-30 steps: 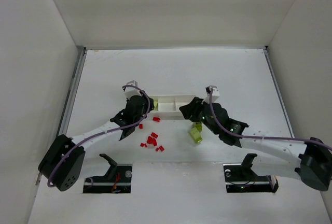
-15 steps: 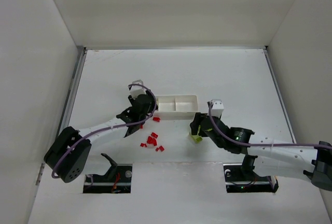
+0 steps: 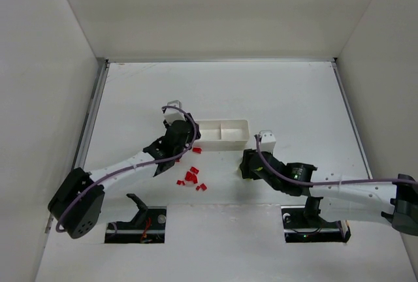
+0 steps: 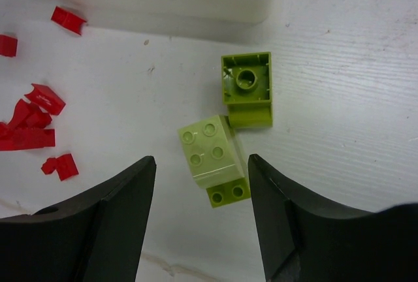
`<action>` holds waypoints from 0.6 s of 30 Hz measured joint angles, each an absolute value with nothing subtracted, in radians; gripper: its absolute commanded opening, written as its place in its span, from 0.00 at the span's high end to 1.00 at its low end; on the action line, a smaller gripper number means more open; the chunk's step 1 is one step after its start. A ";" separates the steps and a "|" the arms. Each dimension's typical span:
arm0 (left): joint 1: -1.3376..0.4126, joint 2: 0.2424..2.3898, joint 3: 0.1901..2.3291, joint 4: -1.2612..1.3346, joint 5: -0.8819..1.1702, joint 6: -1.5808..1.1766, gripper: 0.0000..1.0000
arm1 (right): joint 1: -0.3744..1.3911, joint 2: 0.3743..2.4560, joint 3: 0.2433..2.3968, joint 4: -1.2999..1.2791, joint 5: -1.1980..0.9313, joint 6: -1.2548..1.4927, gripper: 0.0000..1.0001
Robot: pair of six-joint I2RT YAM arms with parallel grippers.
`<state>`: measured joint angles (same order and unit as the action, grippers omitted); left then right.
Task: Sort the legos into containers by color
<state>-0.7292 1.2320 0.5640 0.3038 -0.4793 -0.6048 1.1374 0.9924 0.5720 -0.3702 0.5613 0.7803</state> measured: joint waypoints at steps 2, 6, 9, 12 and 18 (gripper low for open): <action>-0.733 1.178 0.555 0.297 -0.476 -0.611 0.57 | 1.167 0.993 0.575 -0.370 0.562 0.774 0.46; -0.733 1.051 0.526 0.250 -0.475 -0.626 0.65 | 1.267 1.029 0.616 -0.329 0.554 0.734 0.51; -0.731 0.967 0.497 0.200 -0.475 -0.641 0.65 | 1.324 1.124 0.659 -0.201 0.521 0.670 0.38; -0.725 0.884 0.455 0.127 -0.475 -0.668 0.65 | 1.350 1.263 0.697 -0.049 0.456 0.598 0.26; -0.700 0.752 0.390 -0.037 -0.476 -0.722 0.58 | 1.354 1.562 0.787 0.149 0.320 0.488 0.21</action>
